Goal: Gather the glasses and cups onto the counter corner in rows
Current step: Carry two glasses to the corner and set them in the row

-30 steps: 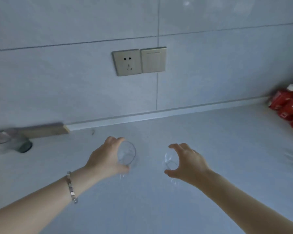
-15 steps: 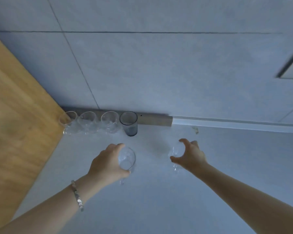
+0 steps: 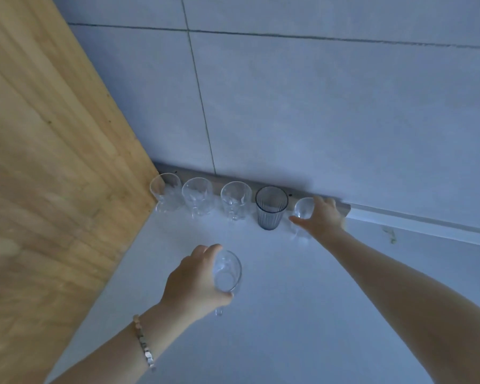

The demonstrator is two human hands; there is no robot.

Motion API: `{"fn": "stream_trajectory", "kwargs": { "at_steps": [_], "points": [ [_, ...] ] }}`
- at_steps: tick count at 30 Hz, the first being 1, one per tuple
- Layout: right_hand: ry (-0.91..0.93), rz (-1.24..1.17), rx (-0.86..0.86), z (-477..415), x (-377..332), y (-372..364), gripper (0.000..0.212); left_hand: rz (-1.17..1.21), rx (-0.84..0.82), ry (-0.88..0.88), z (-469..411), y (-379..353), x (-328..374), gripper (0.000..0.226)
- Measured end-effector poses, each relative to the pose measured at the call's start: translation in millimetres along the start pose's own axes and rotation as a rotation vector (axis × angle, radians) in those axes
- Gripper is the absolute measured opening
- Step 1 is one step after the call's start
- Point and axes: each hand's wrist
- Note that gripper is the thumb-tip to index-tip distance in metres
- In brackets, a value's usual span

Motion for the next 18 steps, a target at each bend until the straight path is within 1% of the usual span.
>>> {"fn": "stream_trajectory", "kwargs": {
  "at_steps": [3,5,7,9,11,13,18],
  "points": [
    [0.007,-0.085,-0.024,5,4,2,0.087,-0.002,0.01,0.02,6,-1,4,0.08],
    [0.036,-0.087,-0.059,15,14,5,0.089,0.002,0.019,0.043,12,-3,8,0.079],
    [0.067,0.033,-0.115,26,29,8,0.081,0.003,0.029,0.075,21,-5,13,0.079],
    [0.119,0.207,-0.201,40,44,13,0.066,-0.001,0.037,0.104,30,-7,16,0.079],
    [0.189,0.314,-0.271,54,57,16,0.052,-0.016,0.023,0.126,41,-9,18,0.079],
    [0.252,0.353,-0.295,69,62,15,0.044,-0.022,0.018,0.149,50,-7,16,0.079],
    [0.331,0.365,-0.39,102,47,2,0.041,0.01,0.035,0.225,63,16,-15,0.07]
  ]
}}
Point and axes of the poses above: each hand's wrist, its own z-axis away from the middle knuckle, its own y-axis out of the back of the hand, x = y × z, and after that the axes turned 5 degrees about -y, right-handed
